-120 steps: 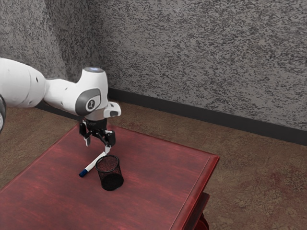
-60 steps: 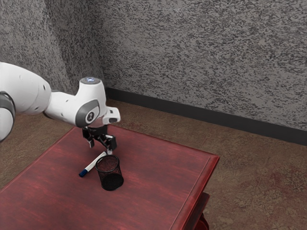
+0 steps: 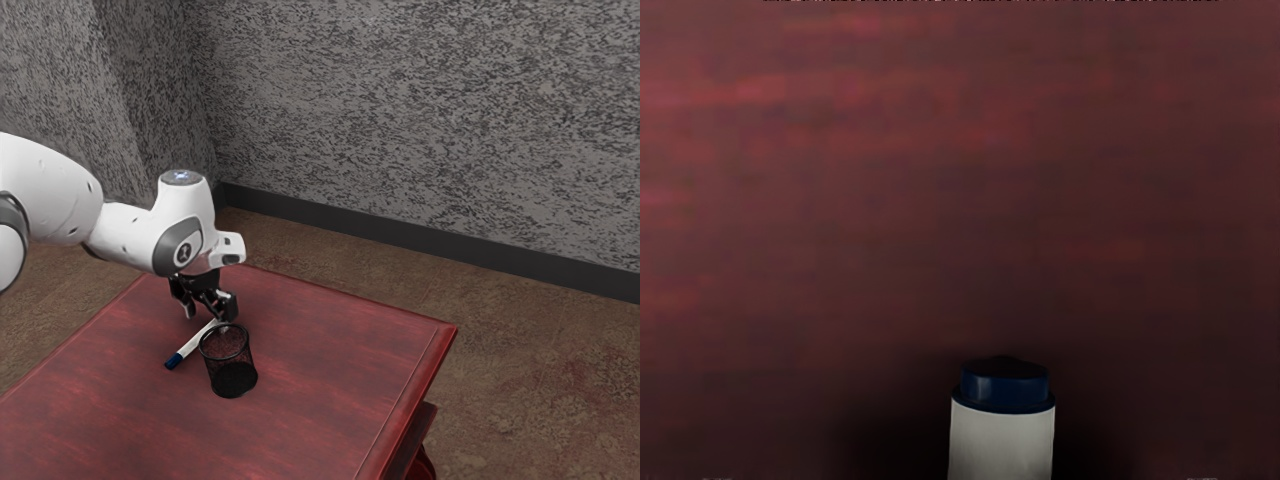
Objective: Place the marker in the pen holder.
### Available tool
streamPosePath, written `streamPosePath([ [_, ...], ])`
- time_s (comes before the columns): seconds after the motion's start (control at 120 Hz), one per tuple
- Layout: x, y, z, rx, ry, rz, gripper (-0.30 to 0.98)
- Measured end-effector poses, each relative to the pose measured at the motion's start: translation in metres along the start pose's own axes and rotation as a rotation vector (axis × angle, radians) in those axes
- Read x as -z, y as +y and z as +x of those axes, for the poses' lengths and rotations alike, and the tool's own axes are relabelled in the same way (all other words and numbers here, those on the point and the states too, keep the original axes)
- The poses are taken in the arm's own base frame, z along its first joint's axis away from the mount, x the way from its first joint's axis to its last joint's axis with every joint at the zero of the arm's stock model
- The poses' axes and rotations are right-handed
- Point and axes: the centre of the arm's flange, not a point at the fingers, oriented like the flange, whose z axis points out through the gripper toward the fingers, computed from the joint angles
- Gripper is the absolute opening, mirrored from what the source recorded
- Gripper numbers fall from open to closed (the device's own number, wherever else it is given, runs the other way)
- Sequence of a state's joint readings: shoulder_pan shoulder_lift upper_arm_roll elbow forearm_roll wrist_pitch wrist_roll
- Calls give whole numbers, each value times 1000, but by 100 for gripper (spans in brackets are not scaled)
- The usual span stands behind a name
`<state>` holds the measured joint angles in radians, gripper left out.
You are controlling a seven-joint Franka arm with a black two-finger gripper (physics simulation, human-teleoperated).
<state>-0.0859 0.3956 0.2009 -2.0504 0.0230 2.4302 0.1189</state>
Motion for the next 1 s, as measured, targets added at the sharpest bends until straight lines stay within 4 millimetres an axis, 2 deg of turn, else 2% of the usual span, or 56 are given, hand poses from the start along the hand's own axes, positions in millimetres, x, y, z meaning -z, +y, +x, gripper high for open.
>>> streamPosePath([
  [0.117,-3,0,-2,-1,-4,-5,50],
  [0.308,-3,0,-3,-4,1,-8,26],
  [0.467,-2,0,-3,-8,3,-8,12],
  [0.733,-1,0,-2,-13,8,-6,1],
  [0.883,20,-2,0,-10,40,-4,-2],
  [1.0,63,-7,2,-4,94,-3,-3],
])
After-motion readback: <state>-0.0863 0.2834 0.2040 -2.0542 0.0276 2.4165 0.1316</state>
